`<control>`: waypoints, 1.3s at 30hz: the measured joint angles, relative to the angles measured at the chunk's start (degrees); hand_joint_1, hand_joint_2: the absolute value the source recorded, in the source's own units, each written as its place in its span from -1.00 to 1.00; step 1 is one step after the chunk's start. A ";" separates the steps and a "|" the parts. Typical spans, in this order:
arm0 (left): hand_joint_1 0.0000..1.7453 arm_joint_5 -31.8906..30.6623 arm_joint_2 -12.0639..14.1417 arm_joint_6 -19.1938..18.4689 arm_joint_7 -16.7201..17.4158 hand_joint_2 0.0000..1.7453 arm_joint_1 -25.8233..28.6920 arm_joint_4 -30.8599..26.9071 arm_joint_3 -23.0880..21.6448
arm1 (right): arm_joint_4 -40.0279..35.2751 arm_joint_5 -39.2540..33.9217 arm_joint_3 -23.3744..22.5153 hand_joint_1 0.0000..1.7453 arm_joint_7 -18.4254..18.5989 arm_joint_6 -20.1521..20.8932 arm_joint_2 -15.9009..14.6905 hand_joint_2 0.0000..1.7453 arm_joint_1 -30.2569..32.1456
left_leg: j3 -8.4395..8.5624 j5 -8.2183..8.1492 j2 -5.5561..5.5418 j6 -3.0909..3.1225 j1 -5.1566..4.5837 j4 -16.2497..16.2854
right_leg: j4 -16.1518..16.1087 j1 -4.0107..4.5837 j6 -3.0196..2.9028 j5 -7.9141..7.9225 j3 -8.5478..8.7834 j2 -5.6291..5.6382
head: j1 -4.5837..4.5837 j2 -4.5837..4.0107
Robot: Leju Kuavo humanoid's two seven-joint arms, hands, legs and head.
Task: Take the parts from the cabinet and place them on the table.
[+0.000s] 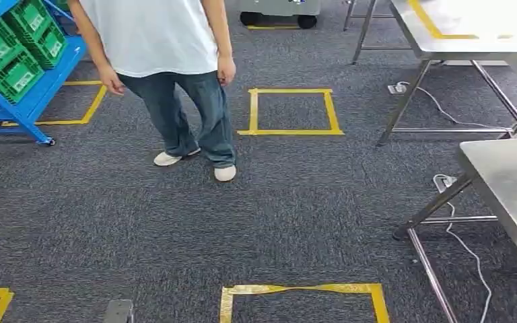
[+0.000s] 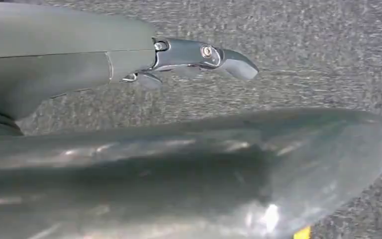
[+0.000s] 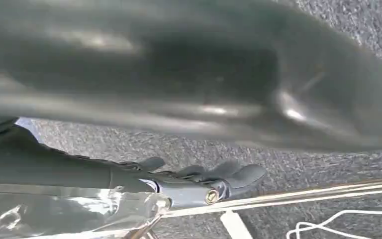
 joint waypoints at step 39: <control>-1.00 -1.18 -0.39 1.75 1.51 -1.00 -1.23 0.00 -0.20 | 1.66 0.31 0.00 -1.00 -1.68 1.53 -1.16 -1.00 -0.78 | -8.74 -7.94 7.23 -1.88 0.08 18.15 | -0.13 0.29 -1.80 0.61 -0.45 -7.35 | -0.42 0.00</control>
